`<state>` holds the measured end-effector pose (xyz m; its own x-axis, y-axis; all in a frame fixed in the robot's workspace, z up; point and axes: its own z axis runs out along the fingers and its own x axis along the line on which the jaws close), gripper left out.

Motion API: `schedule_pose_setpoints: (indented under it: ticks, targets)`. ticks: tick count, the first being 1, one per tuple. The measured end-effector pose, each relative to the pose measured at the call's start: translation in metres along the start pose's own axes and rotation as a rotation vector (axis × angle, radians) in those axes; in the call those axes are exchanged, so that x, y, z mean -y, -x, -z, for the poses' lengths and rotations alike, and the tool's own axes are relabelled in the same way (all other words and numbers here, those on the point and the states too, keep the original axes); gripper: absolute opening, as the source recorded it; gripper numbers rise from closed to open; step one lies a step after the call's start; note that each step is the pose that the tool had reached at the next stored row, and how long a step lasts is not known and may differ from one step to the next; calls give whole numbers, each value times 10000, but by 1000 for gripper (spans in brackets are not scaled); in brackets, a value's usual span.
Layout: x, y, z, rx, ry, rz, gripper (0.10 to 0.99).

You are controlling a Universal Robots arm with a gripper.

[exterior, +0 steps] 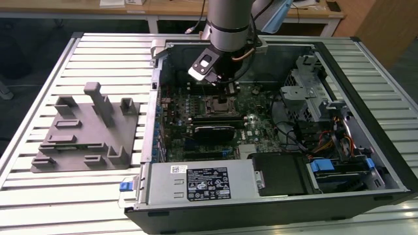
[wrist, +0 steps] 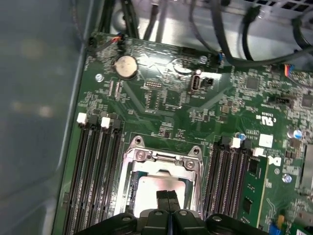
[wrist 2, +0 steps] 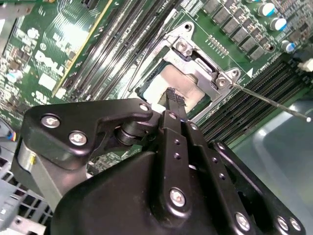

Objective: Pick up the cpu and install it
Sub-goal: 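Close the cpu cover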

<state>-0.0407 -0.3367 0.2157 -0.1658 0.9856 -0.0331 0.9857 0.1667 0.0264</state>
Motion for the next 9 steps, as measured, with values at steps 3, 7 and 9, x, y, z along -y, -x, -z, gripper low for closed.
schedule_pose_setpoints:
  ticks: [3, 7, 9]
  targets:
    - [0, 0, 0, -9, 12, 360, 106]
    - [0, 0, 0, -20, 25, 789, 106]
    - [0, 0, -1, -26, 33, 998, 106]
